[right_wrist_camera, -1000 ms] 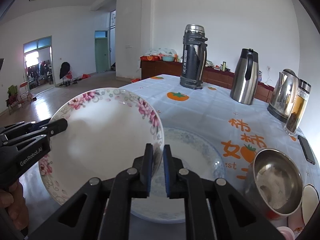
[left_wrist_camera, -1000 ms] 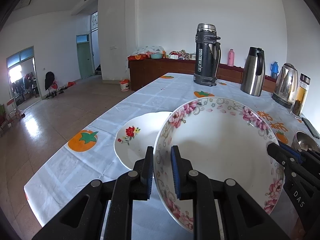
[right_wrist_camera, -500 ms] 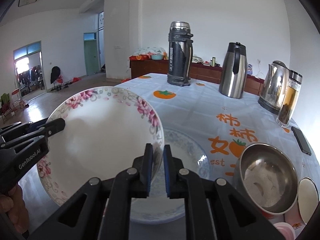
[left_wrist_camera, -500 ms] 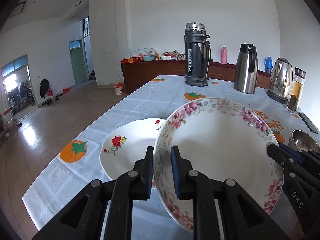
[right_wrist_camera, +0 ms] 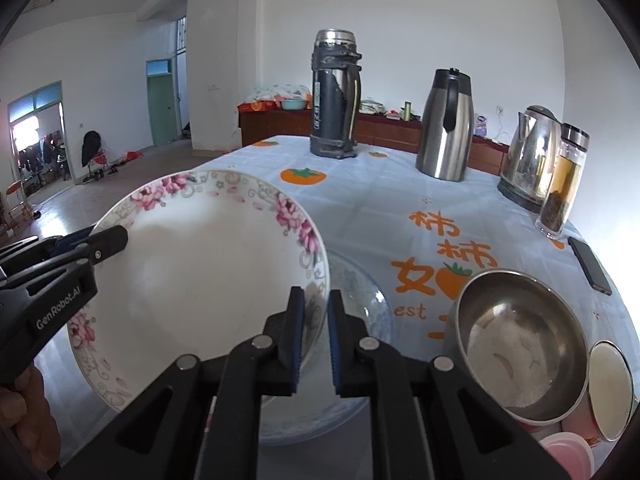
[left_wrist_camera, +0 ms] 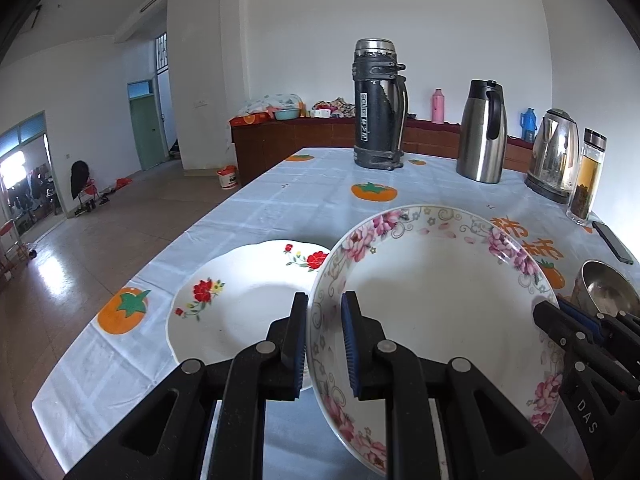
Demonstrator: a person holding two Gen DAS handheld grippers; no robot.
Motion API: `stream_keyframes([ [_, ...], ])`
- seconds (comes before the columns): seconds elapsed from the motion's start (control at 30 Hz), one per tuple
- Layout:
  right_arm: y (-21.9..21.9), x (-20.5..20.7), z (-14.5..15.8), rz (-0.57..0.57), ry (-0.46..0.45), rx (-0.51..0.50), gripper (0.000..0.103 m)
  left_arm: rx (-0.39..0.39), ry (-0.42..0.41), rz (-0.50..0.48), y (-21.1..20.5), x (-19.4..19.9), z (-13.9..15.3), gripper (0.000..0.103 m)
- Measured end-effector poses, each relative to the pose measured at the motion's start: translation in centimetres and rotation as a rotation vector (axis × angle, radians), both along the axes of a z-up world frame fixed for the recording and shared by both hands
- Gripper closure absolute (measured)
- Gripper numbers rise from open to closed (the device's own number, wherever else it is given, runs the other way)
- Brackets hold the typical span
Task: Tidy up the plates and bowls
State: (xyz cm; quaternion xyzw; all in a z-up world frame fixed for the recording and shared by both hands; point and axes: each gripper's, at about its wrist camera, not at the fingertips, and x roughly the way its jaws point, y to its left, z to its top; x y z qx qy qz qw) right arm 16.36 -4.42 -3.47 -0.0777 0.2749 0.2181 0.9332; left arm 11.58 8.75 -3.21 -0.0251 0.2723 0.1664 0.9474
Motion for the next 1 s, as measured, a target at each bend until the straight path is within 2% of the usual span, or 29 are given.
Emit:
stream_keyframes([
  [0.4, -0.4, 0.5, -0.2, -0.03, 0.012, -0.011, 0.092, -0.036, -0.001, -0.038, 0.2, 1.3, -0.5, 0.084],
  [1.0, -1.2, 1.0, -0.5, -0.094, 0.019, -0.027, 0.091, -0.033, 0.026, -0.077, -0.9, 3.0, -1.0, 0.084],
])
